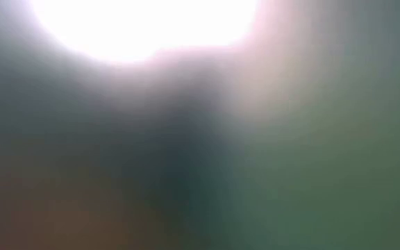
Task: Pick & Place Food Item
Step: Put the blue spoon into the yellow bin
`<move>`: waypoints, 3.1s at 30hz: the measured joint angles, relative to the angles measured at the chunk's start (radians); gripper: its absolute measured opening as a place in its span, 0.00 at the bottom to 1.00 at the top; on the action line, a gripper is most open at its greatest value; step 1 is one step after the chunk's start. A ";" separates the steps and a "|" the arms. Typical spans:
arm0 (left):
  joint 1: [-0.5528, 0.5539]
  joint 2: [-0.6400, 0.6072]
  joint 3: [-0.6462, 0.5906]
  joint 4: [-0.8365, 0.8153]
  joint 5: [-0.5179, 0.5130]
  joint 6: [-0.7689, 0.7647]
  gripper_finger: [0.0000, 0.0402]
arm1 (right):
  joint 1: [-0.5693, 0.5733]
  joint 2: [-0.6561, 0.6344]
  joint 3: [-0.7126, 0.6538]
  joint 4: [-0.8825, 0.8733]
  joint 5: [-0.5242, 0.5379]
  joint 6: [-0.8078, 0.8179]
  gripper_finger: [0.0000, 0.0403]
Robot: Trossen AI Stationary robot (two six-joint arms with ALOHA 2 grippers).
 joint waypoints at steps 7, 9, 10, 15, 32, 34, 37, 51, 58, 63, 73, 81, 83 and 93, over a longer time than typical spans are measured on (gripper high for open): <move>0.000 0.000 0.000 0.000 0.000 0.000 0.69 | -0.058 -0.052 0.000 -0.083 0.001 -0.207 0.28; 0.000 0.000 0.000 0.000 0.000 0.000 0.69 | -0.076 -0.062 -0.001 -0.105 0.001 -0.273 0.28; 0.000 0.000 0.000 0.000 0.000 0.000 0.69 | -0.086 -0.068 -0.001 -0.105 0.000 -0.312 0.28; 0.000 0.000 0.000 0.000 0.000 0.000 0.69 | -0.131 -0.096 -0.001 -0.141 0.000 -0.514 0.28; 0.000 0.000 0.000 0.000 0.000 0.000 0.69 | -0.422 -0.126 -0.001 -0.251 0.000 -1.042 0.28; 0.000 0.000 0.000 0.000 0.000 0.001 0.69 | -0.456 -0.126 -0.001 -0.252 0.000 -1.095 0.28; 0.000 0.000 0.000 -0.001 0.012 0.002 0.69 | -0.505 -0.126 -0.002 -0.257 0.000 -1.162 0.28; 0.000 0.000 0.000 -0.003 0.019 0.002 0.69 | -0.683 -0.129 -0.004 -0.278 -0.064 -1.346 0.28; 0.000 0.001 0.000 -0.005 0.031 0.002 0.69 | -0.710 -0.129 -0.021 -0.257 -0.064 -1.426 0.28; 0.000 0.001 0.000 -0.005 0.031 0.002 0.69 | -0.717 -0.131 -0.053 -0.135 -0.076 -1.490 0.28; 0.000 0.001 0.000 -0.005 0.031 0.001 0.69 | -0.708 -0.131 -0.153 0.352 -0.170 -1.730 0.28; 0.000 0.000 0.000 -0.006 0.039 0.001 0.69 | -0.750 -0.155 -0.257 0.595 -0.200 -1.896 0.28; 0.000 0.000 0.000 -0.006 0.039 0.001 0.69 | -0.767 -0.180 -0.290 0.599 -0.219 -1.895 0.28; 0.000 0.000 0.000 -0.006 0.039 0.000 0.69 | -0.837 -0.455 -0.512 0.551 -0.171 -1.793 0.28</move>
